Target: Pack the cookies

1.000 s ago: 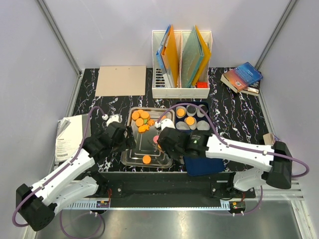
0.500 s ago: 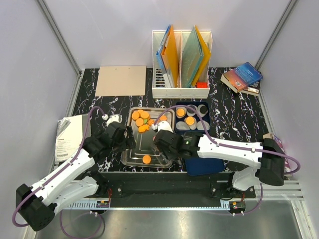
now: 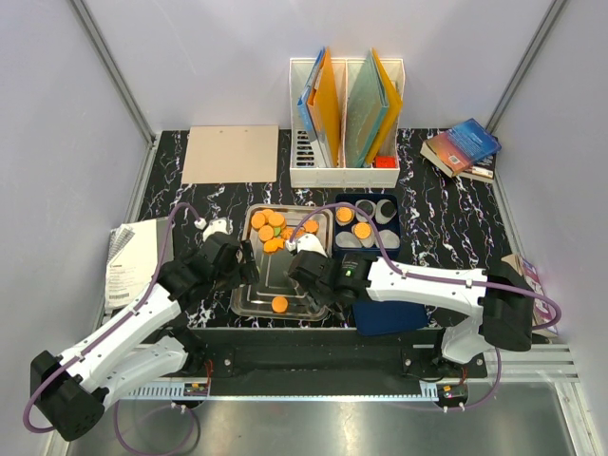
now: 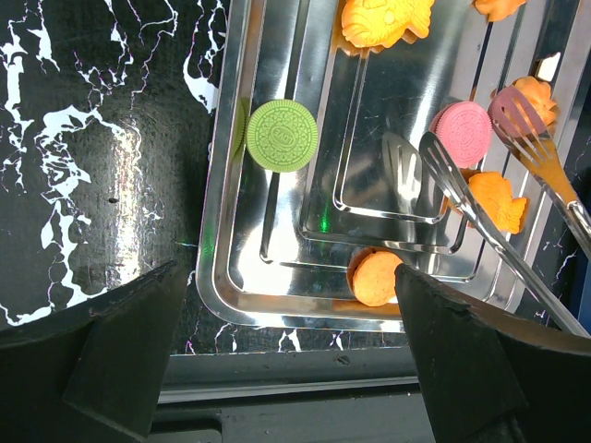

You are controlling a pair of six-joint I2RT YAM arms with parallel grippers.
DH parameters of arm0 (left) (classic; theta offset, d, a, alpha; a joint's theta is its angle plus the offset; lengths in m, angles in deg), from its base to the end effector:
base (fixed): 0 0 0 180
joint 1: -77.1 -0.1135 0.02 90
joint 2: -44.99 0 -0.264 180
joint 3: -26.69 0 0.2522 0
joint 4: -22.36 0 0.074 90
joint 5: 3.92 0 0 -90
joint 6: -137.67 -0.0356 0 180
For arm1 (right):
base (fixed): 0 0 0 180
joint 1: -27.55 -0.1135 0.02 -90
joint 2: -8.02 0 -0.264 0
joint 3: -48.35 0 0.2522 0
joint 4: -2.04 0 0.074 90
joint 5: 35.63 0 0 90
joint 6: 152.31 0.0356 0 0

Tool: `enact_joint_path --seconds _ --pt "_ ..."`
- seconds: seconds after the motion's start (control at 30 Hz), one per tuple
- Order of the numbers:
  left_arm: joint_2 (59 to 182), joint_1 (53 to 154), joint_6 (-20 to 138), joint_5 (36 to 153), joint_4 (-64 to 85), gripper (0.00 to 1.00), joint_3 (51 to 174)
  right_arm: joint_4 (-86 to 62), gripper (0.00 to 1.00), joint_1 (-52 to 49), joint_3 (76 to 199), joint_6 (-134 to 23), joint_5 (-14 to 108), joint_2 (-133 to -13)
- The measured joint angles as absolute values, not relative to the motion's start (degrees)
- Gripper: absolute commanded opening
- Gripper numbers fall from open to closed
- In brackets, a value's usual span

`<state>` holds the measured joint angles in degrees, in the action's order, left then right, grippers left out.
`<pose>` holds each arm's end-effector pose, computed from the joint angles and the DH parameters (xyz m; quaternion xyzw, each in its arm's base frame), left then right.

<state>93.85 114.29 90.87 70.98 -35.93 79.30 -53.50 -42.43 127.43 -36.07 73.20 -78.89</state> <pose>0.1337 -0.0898 0.2405 -0.0895 0.9408 -0.0992 0.3114 0.1148 0.2816 0.2465 -0.3226 0.9050 0.0628 0.2702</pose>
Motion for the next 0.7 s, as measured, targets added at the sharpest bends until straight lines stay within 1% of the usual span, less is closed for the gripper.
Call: enact_joint_path --seconds 0.17,0.23,0.37,0.57,0.7 --pt "93.9 114.4 90.9 71.0 -35.9 0.99 79.3 -53.5 0.5 -42.4 127.4 -35.9 73.2 -78.9" --pt "93.9 114.4 90.9 71.0 -36.0 0.99 79.3 -53.5 0.46 -42.4 127.4 -35.6 73.1 -78.8" --pt "93.9 114.4 90.9 71.0 -35.9 0.99 79.3 -53.6 0.43 -42.4 127.4 -35.1 73.1 -78.2" --pt "93.8 114.5 91.1 71.0 -36.0 0.99 79.3 -54.2 0.42 -42.4 127.6 -34.5 73.3 -76.1" --pt "93.8 114.6 91.1 71.0 -36.0 0.99 79.3 -56.9 0.41 -42.4 129.9 -34.5 74.6 -75.2"
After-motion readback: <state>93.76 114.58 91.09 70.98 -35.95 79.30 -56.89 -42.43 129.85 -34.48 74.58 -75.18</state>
